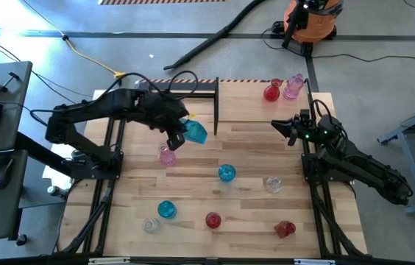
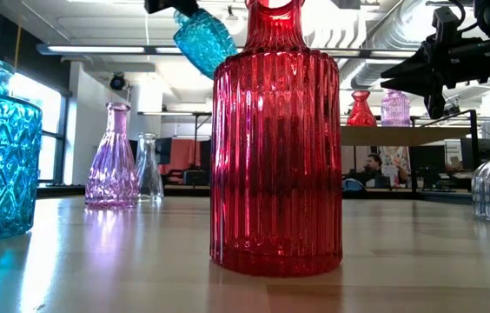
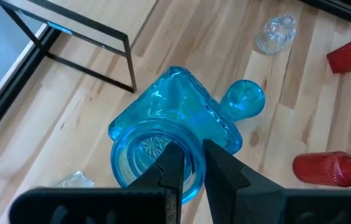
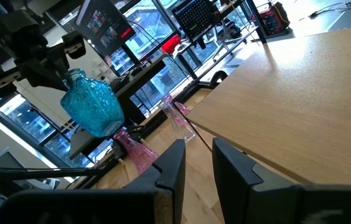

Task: Sort vases onto shelf
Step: Put the top left blue vase on the shelf

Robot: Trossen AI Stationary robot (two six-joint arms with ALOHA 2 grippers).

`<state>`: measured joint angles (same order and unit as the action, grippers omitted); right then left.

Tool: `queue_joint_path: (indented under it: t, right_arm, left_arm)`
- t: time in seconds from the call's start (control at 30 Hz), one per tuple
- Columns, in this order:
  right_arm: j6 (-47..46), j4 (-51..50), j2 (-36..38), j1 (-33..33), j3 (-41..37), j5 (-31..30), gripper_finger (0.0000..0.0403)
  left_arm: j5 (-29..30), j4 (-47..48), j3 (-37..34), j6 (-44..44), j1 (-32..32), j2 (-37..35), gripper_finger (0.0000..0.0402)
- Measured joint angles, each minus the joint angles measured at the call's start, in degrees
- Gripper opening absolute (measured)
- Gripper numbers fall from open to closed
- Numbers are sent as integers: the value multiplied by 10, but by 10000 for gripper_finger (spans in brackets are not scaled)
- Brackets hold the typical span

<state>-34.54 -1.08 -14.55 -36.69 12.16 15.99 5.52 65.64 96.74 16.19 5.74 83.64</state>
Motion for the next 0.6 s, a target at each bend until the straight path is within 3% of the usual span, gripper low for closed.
queue_joint_path:
  t: [0.6]
  right_arm:
    - [0, 0, 0, 0, 0, 0, 62]
  left_arm:
    - [-5, -72, 2, 39, 0, 5, 29]
